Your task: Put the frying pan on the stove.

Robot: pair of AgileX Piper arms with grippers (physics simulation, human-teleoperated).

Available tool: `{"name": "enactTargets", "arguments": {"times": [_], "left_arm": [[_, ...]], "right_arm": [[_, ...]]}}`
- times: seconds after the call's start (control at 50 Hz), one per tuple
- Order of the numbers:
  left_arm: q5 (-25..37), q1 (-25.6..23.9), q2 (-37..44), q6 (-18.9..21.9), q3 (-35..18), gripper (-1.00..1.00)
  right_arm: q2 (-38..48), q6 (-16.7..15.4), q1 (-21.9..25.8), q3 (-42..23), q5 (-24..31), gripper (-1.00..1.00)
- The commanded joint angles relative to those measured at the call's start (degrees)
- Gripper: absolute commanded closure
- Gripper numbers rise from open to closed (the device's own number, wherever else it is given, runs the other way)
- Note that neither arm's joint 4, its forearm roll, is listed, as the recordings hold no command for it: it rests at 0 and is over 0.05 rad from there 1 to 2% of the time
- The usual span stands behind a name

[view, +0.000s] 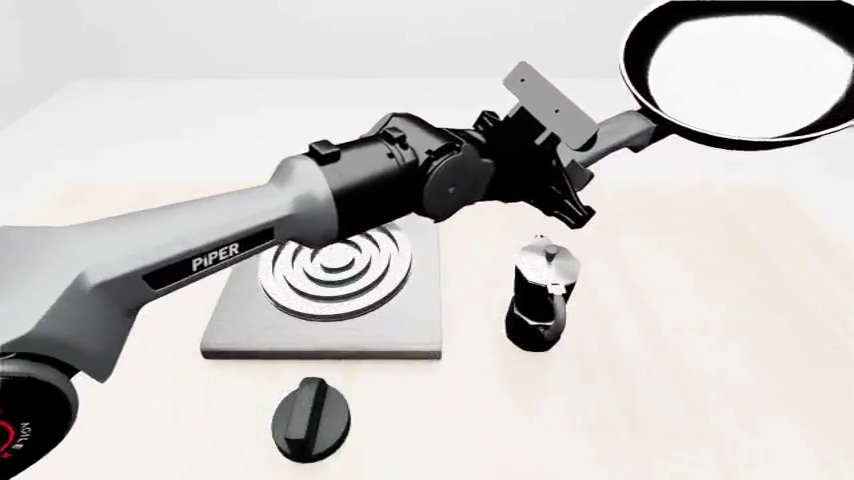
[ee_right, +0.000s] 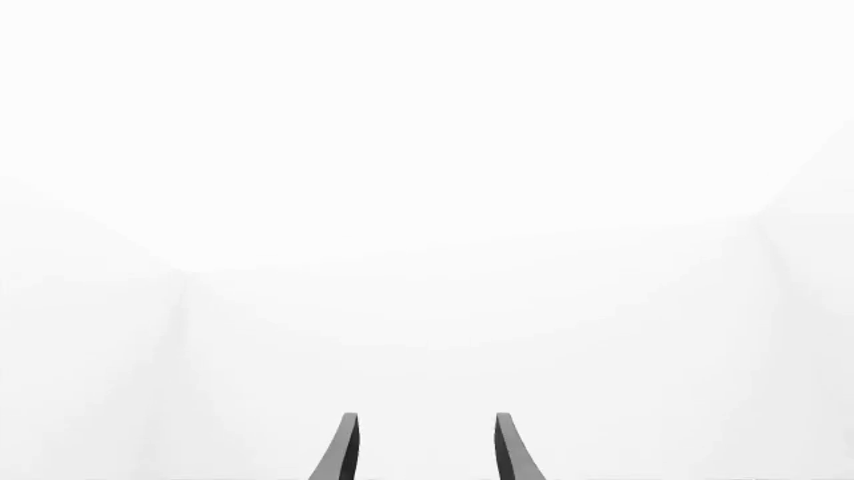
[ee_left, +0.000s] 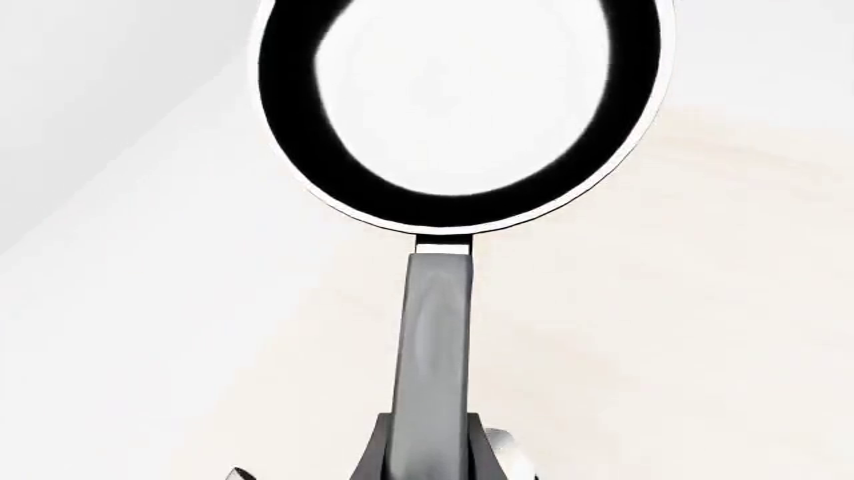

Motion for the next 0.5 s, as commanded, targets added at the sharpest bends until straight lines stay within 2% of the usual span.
{"name": "enactTargets", "arguments": {"times": [0.02,0.16,0.5], "left_arm": [[-2.53,1.46,-6.93,0.85,5.53,1.00],[-3.53,3.06,-10.64,1.06,9.51,1.00],[-4.90,5.67,-18.48,1.33,17.99,1.00]], "right_arm": [[-0.01,-0.22,-0.01,2.13,-1.80,-1.00],[-0.01,-0.32,0.16,3.40,-2.98,-1.00],[-0.01,-0.34,-0.01,2.06,-1.82,-1.00]]}}
